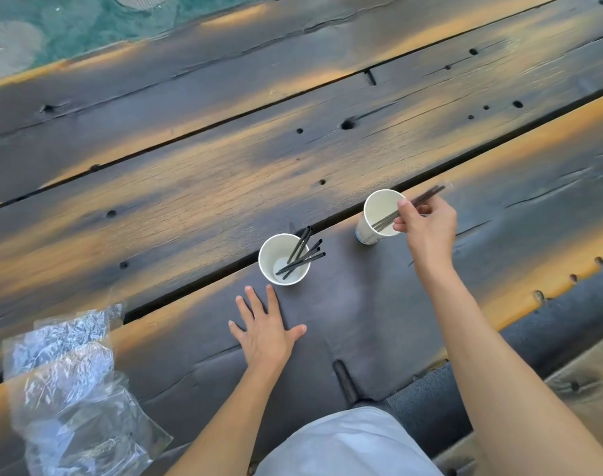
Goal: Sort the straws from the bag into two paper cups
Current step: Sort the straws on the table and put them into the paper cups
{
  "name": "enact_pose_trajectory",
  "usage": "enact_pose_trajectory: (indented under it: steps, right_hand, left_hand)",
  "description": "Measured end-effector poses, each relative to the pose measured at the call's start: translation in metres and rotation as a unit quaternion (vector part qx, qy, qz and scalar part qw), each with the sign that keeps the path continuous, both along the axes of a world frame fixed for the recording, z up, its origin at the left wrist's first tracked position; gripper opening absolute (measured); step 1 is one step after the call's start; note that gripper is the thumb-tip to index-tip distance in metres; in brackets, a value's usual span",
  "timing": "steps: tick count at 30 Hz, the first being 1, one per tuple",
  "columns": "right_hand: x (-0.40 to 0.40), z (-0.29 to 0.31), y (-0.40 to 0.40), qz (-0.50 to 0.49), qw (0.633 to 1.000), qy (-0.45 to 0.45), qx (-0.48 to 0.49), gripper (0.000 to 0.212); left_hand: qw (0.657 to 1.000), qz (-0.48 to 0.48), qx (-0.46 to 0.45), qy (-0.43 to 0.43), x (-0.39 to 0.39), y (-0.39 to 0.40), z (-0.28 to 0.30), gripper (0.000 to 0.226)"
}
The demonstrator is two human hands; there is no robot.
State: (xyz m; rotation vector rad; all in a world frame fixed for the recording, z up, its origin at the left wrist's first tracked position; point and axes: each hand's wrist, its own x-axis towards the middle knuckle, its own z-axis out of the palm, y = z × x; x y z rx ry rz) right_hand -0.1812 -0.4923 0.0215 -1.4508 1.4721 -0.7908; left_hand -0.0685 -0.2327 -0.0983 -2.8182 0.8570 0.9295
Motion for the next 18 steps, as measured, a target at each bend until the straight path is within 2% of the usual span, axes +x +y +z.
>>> enact_pose_trajectory:
  steps: [9, 14, 18]
  right_hand:
    - [-0.002, -0.01, 0.0, 0.025, 0.999, 0.021, 0.017, 0.012]
    - [-0.004, -0.001, -0.001, 0.021, 0.999, 0.039, -0.002, 0.027]
    - [0.004, 0.021, 0.005, -0.025, 0.997, 0.041, -0.058, 0.055]
  left_hand:
    - [1.0, 0.004, 0.001, -0.002, 0.0, -0.002, 0.001, 0.115]
    - [1.0, 0.012, -0.018, -0.001, 0.001, 0.0, 0.002, 0.109]
    - [0.998, 0.026, -0.06, 0.021, 0.004, 0.007, 0.01, 0.093]
